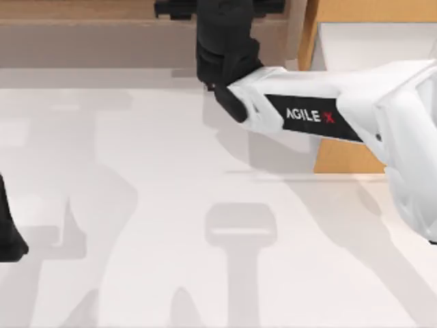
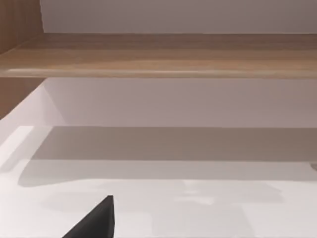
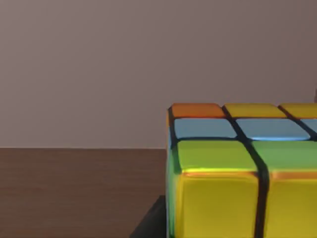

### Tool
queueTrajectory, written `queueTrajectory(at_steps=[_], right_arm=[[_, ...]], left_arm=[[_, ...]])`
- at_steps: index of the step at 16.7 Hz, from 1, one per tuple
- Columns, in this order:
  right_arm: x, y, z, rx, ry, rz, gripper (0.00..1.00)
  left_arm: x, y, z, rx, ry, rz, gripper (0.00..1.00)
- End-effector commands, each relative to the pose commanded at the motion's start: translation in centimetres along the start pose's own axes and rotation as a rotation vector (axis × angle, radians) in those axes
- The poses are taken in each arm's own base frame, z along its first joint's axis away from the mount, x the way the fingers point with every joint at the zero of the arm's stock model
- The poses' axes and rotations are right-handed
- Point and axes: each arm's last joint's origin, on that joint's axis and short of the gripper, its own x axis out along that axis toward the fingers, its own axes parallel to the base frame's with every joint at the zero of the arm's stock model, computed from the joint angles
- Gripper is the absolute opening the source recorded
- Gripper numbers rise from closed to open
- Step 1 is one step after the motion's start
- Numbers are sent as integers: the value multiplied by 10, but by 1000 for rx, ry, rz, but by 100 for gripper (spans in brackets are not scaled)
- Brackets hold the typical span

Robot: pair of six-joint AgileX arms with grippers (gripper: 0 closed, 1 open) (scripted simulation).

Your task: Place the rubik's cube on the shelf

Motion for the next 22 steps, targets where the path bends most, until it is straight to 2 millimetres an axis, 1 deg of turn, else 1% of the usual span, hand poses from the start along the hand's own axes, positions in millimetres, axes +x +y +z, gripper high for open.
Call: queueTrajectory(at_steps=[6, 7, 14, 17, 19, 22], right_arm=[[0, 0, 0, 0, 0, 0, 98], [0, 0, 0, 0, 0, 0, 100], [0, 0, 0, 0, 0, 0, 100], [-4, 3, 1, -3, -5, 12, 100], [-15, 7, 5, -24, -28, 50, 100], [-45, 10, 7, -106, -85, 133, 100]], left_arm=[[0, 0, 0, 0, 0, 0, 100], [0, 0, 0, 0, 0, 0, 100], [0, 0, 0, 0, 0, 0, 100], [0, 0, 0, 0, 0, 0, 100], [0, 0, 0, 0, 0, 0, 100], [0, 0, 0, 0, 0, 0, 100]])
